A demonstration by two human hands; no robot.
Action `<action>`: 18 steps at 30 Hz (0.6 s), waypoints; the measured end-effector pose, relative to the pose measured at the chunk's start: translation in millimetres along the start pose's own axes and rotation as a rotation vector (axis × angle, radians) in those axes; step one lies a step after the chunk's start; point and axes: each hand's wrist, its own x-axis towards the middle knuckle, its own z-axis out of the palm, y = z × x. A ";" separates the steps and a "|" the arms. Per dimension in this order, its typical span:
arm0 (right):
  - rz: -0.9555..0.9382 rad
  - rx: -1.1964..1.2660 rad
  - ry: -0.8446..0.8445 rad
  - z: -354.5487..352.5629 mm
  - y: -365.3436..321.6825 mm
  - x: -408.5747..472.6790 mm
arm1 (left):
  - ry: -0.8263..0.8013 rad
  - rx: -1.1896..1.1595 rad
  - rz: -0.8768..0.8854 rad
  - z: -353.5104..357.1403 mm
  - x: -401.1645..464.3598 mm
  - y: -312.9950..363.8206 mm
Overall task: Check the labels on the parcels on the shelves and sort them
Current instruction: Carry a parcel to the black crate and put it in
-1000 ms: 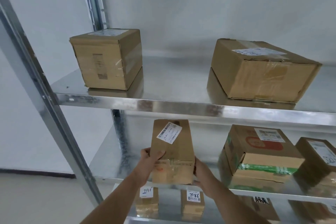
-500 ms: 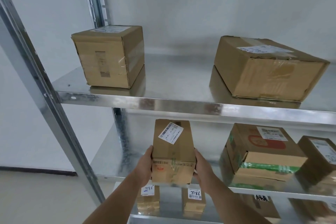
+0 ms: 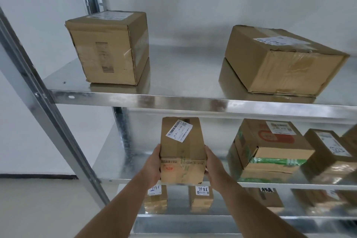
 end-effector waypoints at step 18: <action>0.028 0.102 0.146 -80.2 76.2 -226.8 | -0.106 0.038 0.124 36.2 -214.8 -99.3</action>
